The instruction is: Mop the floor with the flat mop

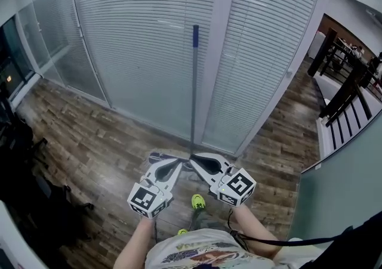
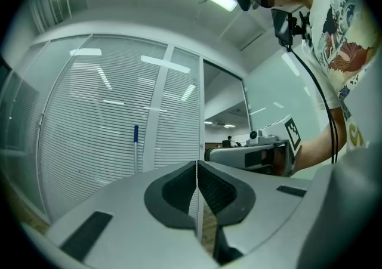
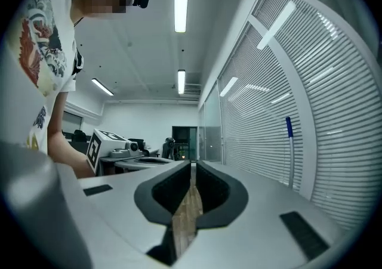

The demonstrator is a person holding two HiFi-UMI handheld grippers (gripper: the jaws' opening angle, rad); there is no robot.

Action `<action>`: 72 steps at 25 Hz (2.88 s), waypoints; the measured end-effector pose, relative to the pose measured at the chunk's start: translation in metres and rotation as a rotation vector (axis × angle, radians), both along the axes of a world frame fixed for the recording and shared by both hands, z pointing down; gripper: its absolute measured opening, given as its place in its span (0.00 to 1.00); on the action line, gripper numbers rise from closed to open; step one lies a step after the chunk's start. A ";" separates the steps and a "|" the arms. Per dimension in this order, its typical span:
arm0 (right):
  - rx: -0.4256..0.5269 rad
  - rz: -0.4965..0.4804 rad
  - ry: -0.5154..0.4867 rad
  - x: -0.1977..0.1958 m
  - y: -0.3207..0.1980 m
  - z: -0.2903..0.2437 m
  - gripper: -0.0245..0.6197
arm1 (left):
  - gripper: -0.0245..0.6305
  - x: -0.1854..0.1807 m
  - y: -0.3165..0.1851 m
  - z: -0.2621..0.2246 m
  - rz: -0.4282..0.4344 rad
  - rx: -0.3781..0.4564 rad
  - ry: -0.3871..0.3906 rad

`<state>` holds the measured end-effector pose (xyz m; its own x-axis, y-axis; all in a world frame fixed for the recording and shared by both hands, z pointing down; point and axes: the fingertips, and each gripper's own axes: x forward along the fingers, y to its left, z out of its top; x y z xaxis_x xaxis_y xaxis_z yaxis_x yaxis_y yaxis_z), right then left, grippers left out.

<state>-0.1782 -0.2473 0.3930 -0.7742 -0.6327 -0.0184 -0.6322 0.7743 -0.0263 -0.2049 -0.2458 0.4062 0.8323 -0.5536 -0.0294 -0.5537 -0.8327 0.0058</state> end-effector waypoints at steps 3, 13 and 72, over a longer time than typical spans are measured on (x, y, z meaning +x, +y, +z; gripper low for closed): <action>-0.013 0.002 -0.013 0.012 -0.028 0.004 0.09 | 0.06 0.014 -0.028 0.001 0.001 -0.005 -0.009; -0.049 -0.010 -0.042 0.063 -0.146 0.015 0.09 | 0.06 0.073 -0.143 0.012 -0.028 -0.039 -0.044; -0.143 0.312 0.074 0.146 -0.638 0.063 0.27 | 0.29 0.180 -0.629 0.098 0.098 -0.104 -0.169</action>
<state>-0.0322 -0.8855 0.4558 -0.5390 -0.8311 0.1368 -0.8421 0.5353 -0.0656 -0.0247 -0.8750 0.5042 0.8707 -0.4623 0.1675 -0.4702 -0.8825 0.0083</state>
